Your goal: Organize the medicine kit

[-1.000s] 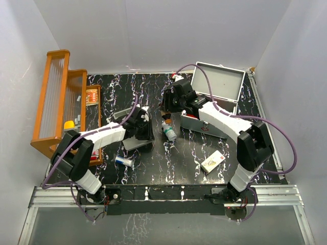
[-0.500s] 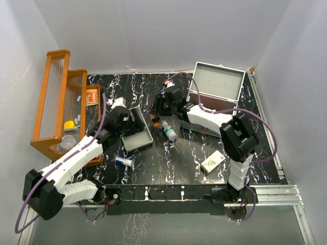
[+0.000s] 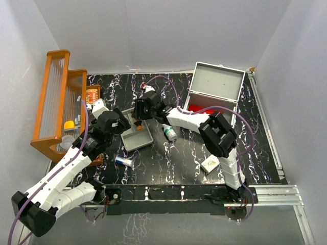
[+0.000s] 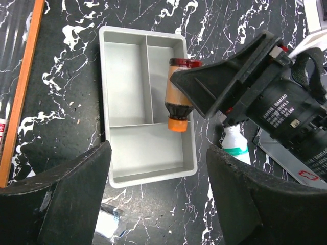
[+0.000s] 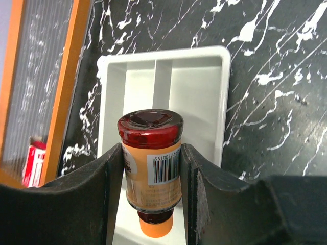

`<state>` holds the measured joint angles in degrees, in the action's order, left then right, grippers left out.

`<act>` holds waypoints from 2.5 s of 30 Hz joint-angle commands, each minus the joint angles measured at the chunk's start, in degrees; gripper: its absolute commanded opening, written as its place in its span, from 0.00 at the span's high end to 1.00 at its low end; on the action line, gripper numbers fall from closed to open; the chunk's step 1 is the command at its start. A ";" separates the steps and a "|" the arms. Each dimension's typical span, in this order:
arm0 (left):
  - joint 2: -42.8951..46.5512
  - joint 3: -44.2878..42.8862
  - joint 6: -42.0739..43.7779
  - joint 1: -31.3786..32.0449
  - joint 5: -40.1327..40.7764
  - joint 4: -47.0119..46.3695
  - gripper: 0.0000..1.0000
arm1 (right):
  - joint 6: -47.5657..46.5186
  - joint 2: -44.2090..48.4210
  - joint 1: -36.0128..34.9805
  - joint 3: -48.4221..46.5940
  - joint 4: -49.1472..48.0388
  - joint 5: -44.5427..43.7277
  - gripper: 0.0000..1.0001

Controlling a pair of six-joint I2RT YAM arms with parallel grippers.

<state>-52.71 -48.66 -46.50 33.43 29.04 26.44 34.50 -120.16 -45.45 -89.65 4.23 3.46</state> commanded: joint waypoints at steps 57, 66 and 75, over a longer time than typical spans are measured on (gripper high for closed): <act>3.32 2.31 20.26 -0.20 -19.96 -12.86 0.16 | -17.18 22.29 -1.83 25.13 15.41 -20.39 0.49; 1.20 0.94 20.05 -0.17 -20.43 -11.51 0.15 | -20.16 16.26 -0.66 22.69 15.28 -17.28 0.55; -0.32 2.67 14.93 -0.21 -19.94 -11.58 0.15 | -18.09 21.78 -0.34 25.74 12.51 -16.00 0.68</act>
<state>-52.38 -45.34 -28.16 33.43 9.39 14.66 15.35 -103.57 -46.04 -64.86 21.45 -13.56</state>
